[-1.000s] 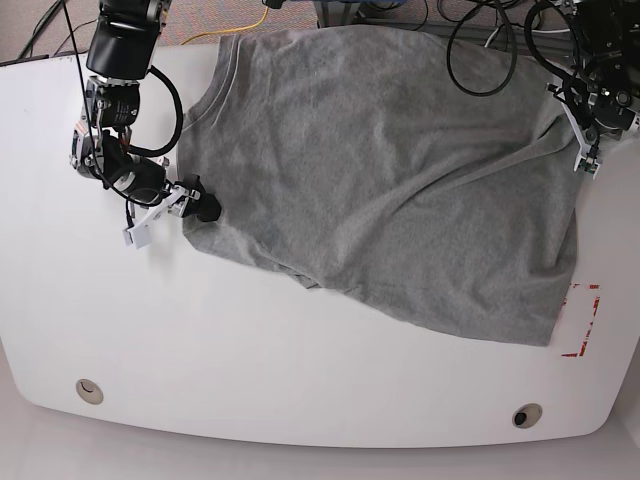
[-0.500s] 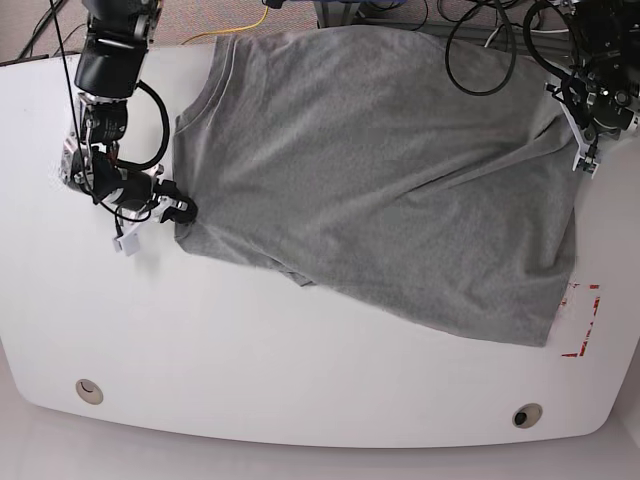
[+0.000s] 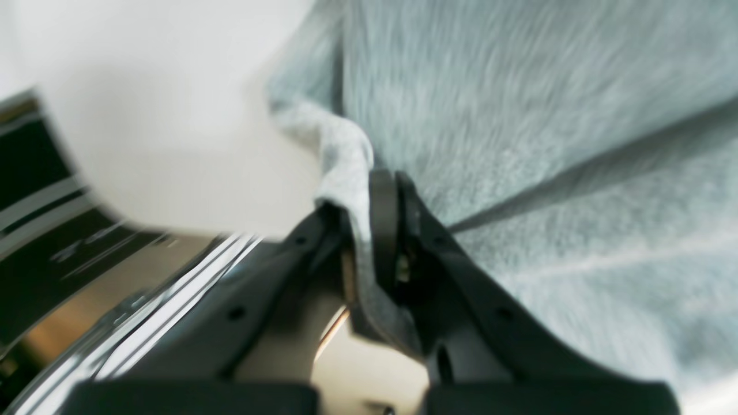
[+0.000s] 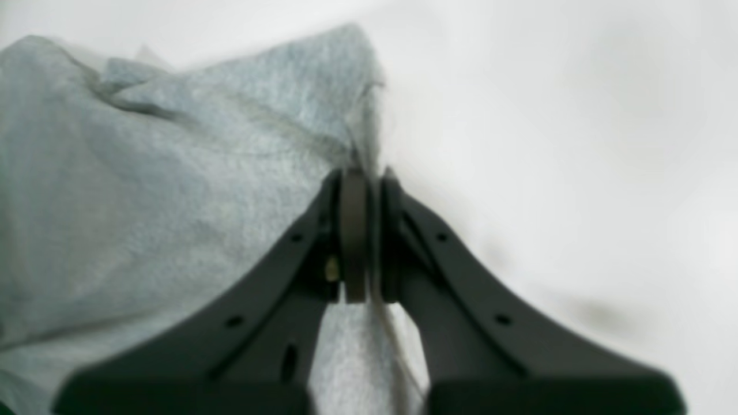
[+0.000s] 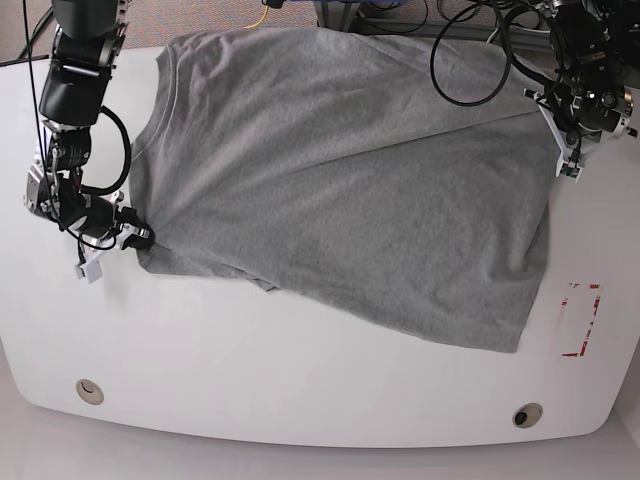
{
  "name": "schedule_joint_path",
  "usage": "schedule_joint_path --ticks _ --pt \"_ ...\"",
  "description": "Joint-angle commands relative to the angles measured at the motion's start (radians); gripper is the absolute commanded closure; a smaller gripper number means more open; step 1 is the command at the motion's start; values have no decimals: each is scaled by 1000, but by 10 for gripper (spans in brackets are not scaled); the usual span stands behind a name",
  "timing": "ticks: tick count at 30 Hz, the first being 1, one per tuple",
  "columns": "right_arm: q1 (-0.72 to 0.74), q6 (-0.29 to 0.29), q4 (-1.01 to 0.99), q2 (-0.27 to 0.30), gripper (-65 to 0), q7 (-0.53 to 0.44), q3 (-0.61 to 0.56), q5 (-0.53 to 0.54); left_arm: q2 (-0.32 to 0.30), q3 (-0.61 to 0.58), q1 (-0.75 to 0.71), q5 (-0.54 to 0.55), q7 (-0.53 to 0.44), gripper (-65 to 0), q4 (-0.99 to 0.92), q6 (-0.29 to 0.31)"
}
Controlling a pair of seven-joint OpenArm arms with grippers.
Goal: Layout the t-shirt on the table in an organized manner, then fold the t-shirt properly
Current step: 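Pull the grasped hem corner outward with the right gripper to smooth the shirt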
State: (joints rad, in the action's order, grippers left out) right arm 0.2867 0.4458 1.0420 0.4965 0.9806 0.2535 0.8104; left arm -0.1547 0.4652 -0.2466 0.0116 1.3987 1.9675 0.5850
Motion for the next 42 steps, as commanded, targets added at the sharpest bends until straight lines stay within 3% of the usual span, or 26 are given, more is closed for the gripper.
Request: schedule_joint_path --ticks 1,4,9,18,25,34,36,42 --pt "73 5 -35 46 -33 -50 -64 19 13 -19 36 -9 -2 0 16 3" --pt "118 8 -96 67 -33 -76 -105 19 36 -56 62 -9 -2 0 16 2" --pt "210 63 -202 84 -33 -148 -184 -9 82 -115 97 -9 -2 0 14 0" --pt "339 133 -355 67 -33 -268 -227 -199 151 -141 129 -11 -2 0 14 0" --pt "405 192 -412 41 -33 -325 -224 -356 148 -156 123 -11 -2 0 14 0" --pt "408 193 -409 41 -38 -329 -224 -360 93 -155 57 -9 -2 0 14 0" --pt "408 193 -409 41 -65 -328 -224 -360 89 -155 51 -9 -2 0 14 0" --pt "365 193 -354 51 -339 -305 -217 -326 79 -155 37 -9 -2 0 14 0"
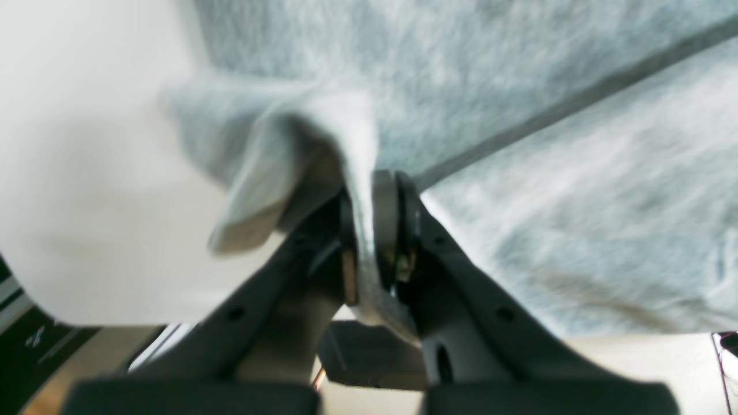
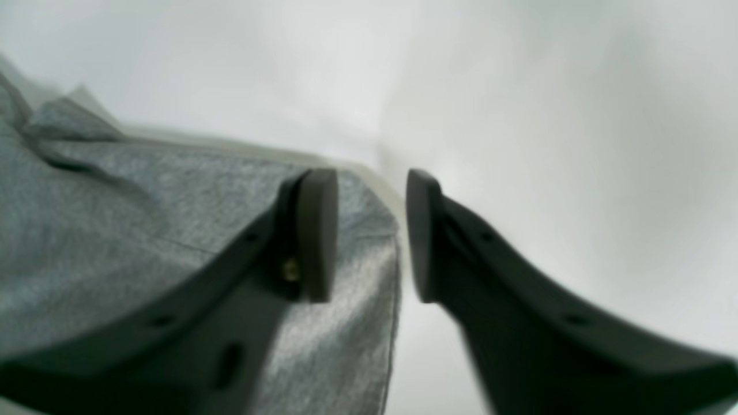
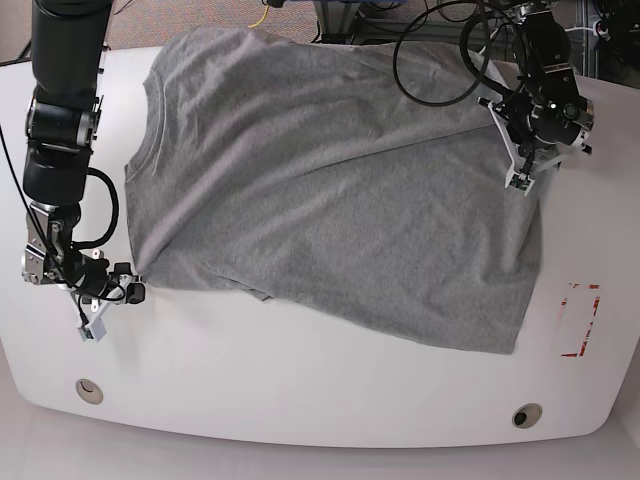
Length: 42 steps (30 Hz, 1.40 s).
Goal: Layout the t-shirt on the table in an organized manner, then fold the t-shirt properly
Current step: 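Pull the grasped hem corner outward with the right gripper to smooth the shirt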
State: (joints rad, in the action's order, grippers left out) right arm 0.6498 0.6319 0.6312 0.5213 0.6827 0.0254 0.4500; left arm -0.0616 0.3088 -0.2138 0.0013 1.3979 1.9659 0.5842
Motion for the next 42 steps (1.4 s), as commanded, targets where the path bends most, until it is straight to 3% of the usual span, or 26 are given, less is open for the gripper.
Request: schedule_joint_path --ticks 1,6,17,21,42 --pt "-26 7 85 35 -380 1 23 57 -20 2 4 1 -2 0 16 1" --pt "-138 3 218 52 -469 53 103 137 -24 2 4 1 -2 0 16 1" --pt "-318 10 281 44 -474 98 299 158 -25 3 -20 1 -2 0 17 1" --pt "-342 61 281 13 -474 128 345 158 -25 3 -23 1 -2 0 17 3" --pt "-373 66 283 -120 -474 183 368 157 -45 3 -22 1 -2 0 17 3"
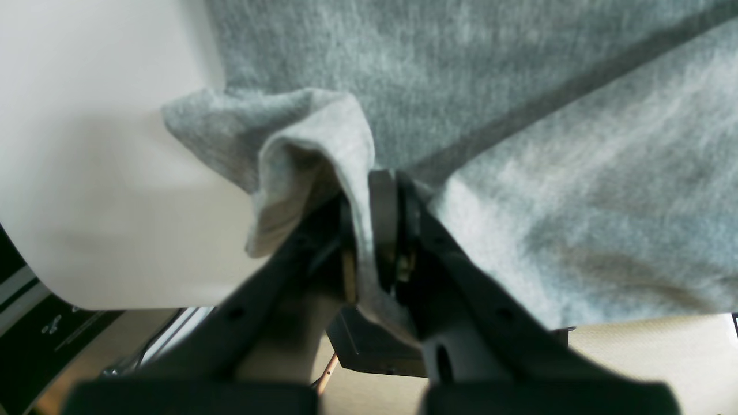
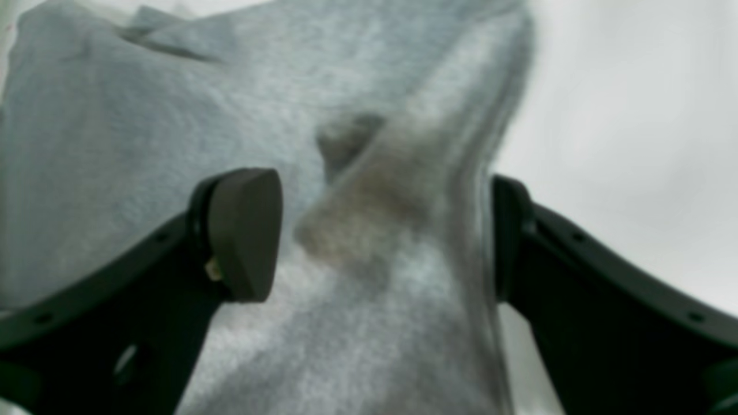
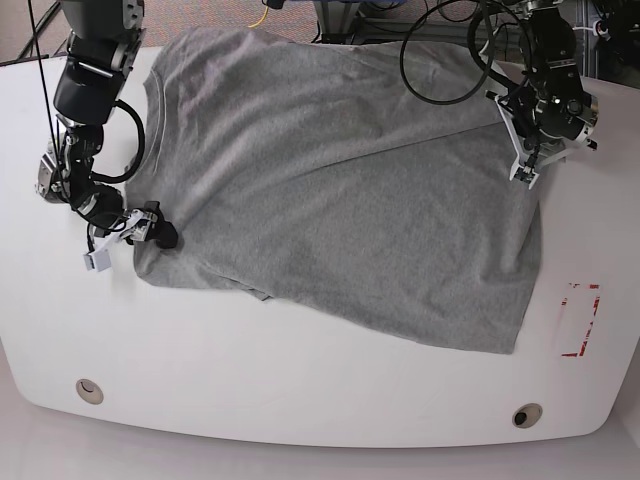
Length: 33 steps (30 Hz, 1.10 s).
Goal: Layout the t-shirt on the table in an organized manner, then fold the t-shirt properly
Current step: 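Pull the grasped hem corner outward with the right gripper to smooth the shirt, then drag the hem corner with the right gripper toward the collar side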
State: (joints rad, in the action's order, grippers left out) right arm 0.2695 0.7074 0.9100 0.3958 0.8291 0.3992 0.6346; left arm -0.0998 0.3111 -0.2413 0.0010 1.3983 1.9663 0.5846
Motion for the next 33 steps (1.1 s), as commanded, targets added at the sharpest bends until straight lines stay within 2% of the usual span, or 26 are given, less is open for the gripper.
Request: schedule_joint_path --ticks 1,4,6,9,10,12,14,15,22,28,33 --pt "11 -9 4 1 -474 37 -6 -29 -7 1 6 1 -2 0 17 2" --pt "34 -9 4 -5 -471 37 -6 -34 -7 1 6 1 -2 0 17 2" --pt "37 -9 4 -7 -438 37 -6 -34 -7 1 6 1 -2 0 17 2" --pt "46 -9 4 -7 -320 34 -6 -34 -7 1 6 1 -2 0 17 2" --pt "52 -9 2 -5 -241 34 -6 -35 -7 1 6 1 -2 0 17 2" --pt "57 -9 2 -4 -128 34 -7 -42 -7 1 6 1 -2 0 17 2" --pt "63 -9 2 -4 -38 34 -7 -62 -7 1 6 1 -2 0 17 2" --pt "72 -9 2 -4 -13 32 -7 -77 -7 1 6 1 -2 0 17 2" --pt "139 -9 1 -11 -19 -1 -7 -259 1 1 23 1 -2 0 15 1" --pt "215 -9 -10 -11 -19 -32 -7 -407 33 1 64 0 -2 0 15 -1" --pt "308 -9 -105 -4 -19 -93 -9 -540 56 0 81 0 -2 0 15 -1"
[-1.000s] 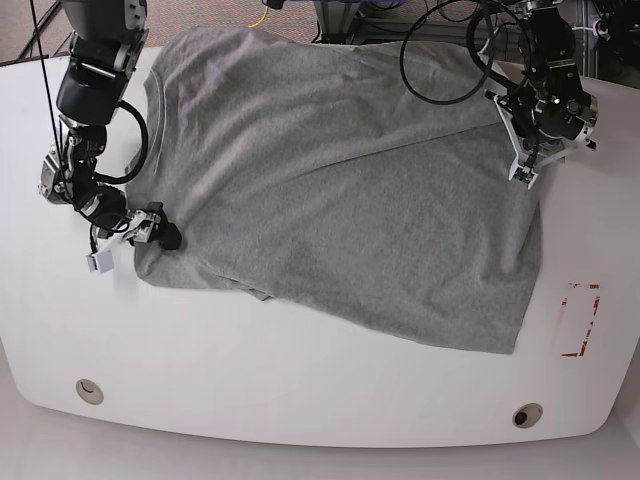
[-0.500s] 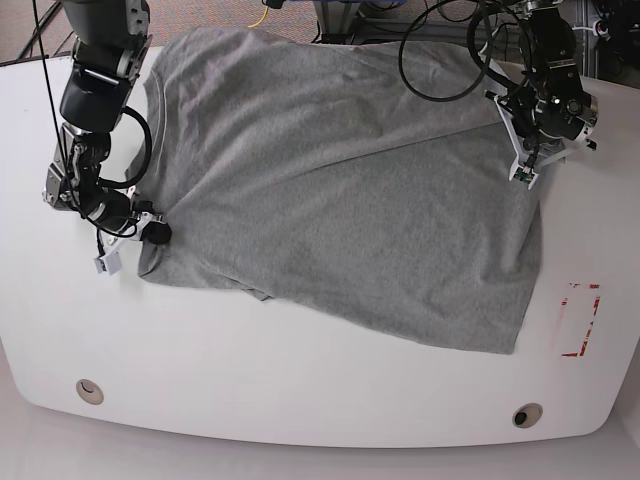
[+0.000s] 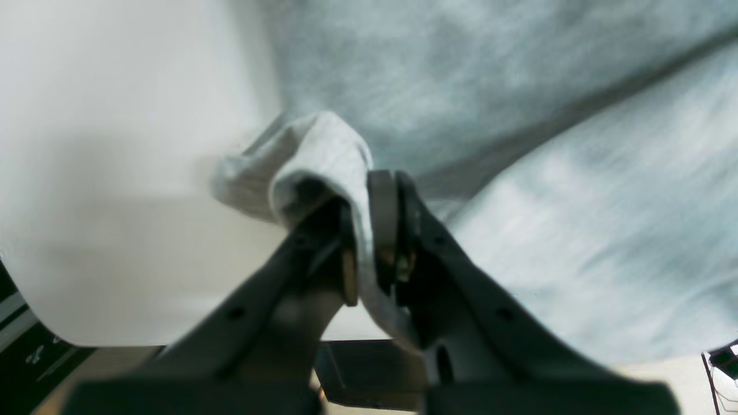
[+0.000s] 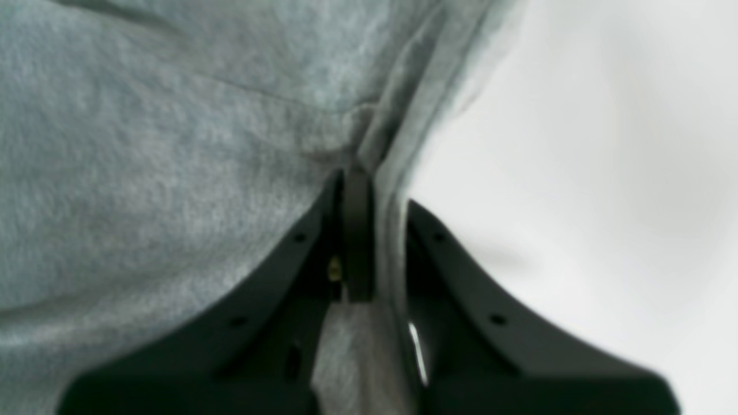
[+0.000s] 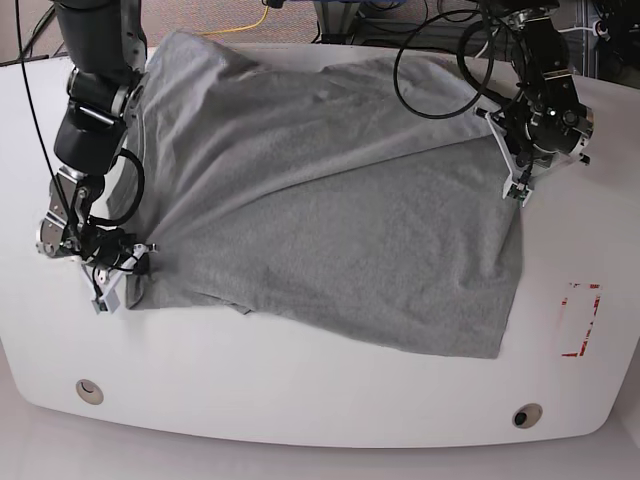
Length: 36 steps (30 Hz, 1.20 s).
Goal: Layout the t-shirt on the table in an organized manner, then fold the t-shirt properly
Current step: 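Drag the hem corner with the right gripper toward the collar side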
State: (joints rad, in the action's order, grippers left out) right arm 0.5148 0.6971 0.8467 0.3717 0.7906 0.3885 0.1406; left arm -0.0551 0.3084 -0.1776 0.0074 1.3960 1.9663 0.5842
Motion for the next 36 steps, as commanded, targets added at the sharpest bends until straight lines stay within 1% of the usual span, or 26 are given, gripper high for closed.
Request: schedule_joint_path --ticks 1,3,4,6,11,13,15,17,18,19,20,21,22,24,25,27,30,34,35,36 --pt "81 1 -63 26 -19 -70 2 -72 19 2 25 -7 0 0 15 0" --pt "124 1 -114 37 -19 -115 2 -137 28 2 31 -7 0 0 15 0" --pt "135 1 -129 39 -19 -127 2 -151 28 2 31 -7 0 0 15 0" --pt "173 1 -195 39 -19 -182 2 -200 30 2 31 -7 0 0 15 0" --pt "226 1 -287 39 -22 -285 2 -256 31 2 31 -7 0 0 15 0" --pt "236 1 -310 37 -41 -323 2 -272 31 2 31 -7 0 0 15 0" --pt "242 1 -323 36 -109 -353 2 -281 31 2 31 -7 0 0 15 0" --pt "241 1 -323 36 -228 -379 2 -281 31 2 31 -7 0 0 15 0" --pt "241 1 -321 36 -260 -385 2 -281 31 2 31 -7 0 0 15 0" --pt "236 1 -312 36 -361 -402 3 -281 31 2 31 -7 0 0 15 0" --pt "236 1 -306 36 -433 -411 3 -281 31 2 31 -7 0 0 15 0" --pt "235 1 -301 36 -469 -415 3 -281 31 2 31 -7 0 0 15 0" --pt "230 -6 -292 39 -539 -420 3 -283 31 2 31 -7 0 0 15 0" --pt "215 -7 -269 45 -629 -417 3 -283 31 2 31 -7 0 0 15 0" --pt "209 -4 -248 45 -650 -414 3 -279 31 2 31 -7 0 0 15 0" --pt "199 1 -201 49 -650 -383 5 -278 31 2 31 -7 0 0 15 0" --pt "163 1 -96 71 -650 -270 16 -264 31 2 31 -7 0 0 15 0" --pt "63 1 113 77 -650 -67 73 -154 31 2 31 -7 0 0 15 0" --pt "44 1 151 77 -650 -35 86 -131 31 2 31 -7 0 0 15 0" --pt "-5 1 239 76 -650 53 125 -75 31 2 31 -7 0 0 15 0"
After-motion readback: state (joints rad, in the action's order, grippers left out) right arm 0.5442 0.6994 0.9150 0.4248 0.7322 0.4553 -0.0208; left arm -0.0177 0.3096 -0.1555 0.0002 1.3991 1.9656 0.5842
